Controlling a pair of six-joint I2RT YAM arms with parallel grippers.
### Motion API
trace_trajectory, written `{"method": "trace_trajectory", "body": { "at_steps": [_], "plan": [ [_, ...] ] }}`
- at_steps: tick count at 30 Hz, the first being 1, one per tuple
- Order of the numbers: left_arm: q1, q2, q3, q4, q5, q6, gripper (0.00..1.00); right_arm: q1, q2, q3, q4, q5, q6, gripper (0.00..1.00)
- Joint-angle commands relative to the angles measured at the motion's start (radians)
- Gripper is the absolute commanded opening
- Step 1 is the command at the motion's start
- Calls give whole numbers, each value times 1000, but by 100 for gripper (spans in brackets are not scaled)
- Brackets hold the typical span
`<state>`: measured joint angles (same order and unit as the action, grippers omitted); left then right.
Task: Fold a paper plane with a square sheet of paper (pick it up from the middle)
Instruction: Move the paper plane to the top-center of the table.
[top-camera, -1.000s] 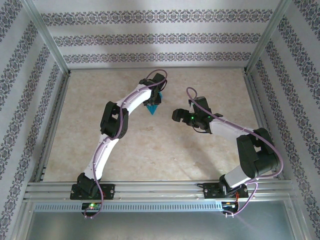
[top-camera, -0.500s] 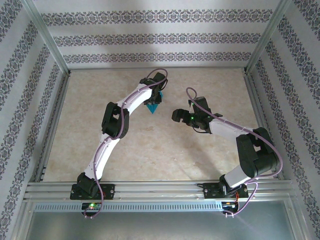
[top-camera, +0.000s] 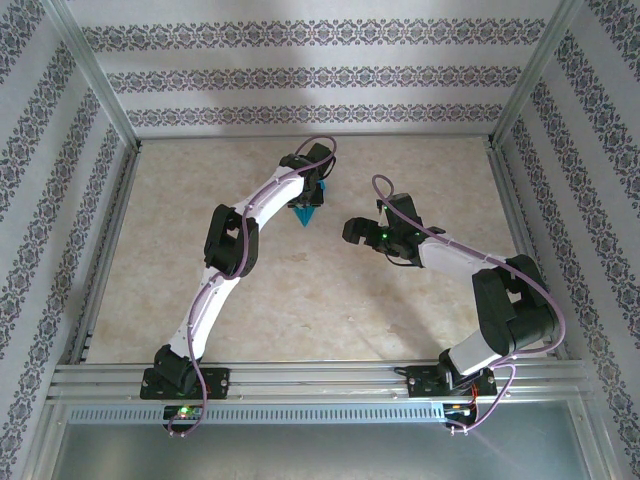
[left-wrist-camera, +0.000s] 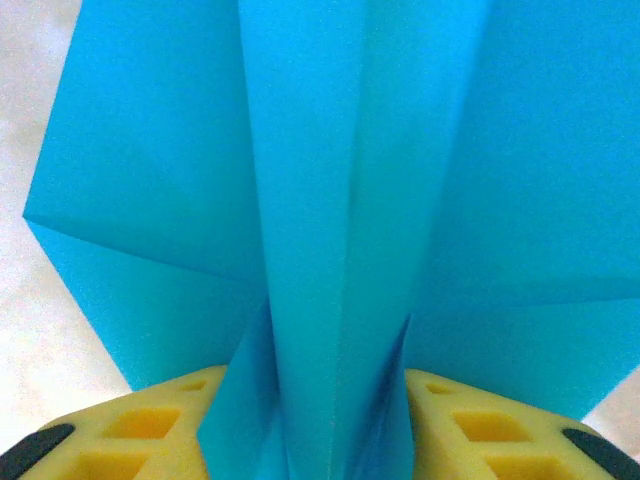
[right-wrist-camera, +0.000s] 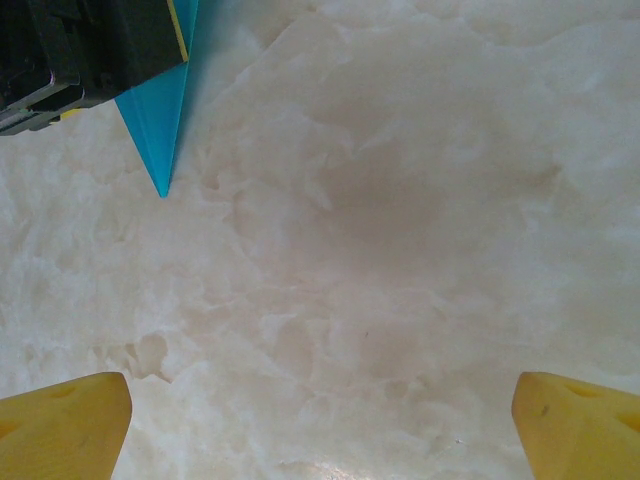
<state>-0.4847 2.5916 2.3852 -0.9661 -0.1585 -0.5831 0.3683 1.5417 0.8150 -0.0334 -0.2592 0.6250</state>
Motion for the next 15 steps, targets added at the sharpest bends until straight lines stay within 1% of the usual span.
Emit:
{"method": "trace_trajectory", "body": {
  "at_steps": [1, 6, 10, 13, 15],
  "plan": [
    [-2, 26, 27, -51, -3, 17, 45, -11, -17, -8, 13, 3, -2, 98],
    [-2, 38, 27, -54, 7, 16, 45, -12, -15, -6, 12, 3, -1, 98],
    [-2, 34, 66, -77, 11, 17, 45, -14, -20, -2, 10, 5, 1, 98],
    [-2, 11, 115, -102, 14, 22, 46, -15, -25, 4, 7, 6, 1, 98],
    [-2, -28, 115, -100, 13, 23, 47, -15, -28, 8, 4, 9, 1, 98]
  ]
}}
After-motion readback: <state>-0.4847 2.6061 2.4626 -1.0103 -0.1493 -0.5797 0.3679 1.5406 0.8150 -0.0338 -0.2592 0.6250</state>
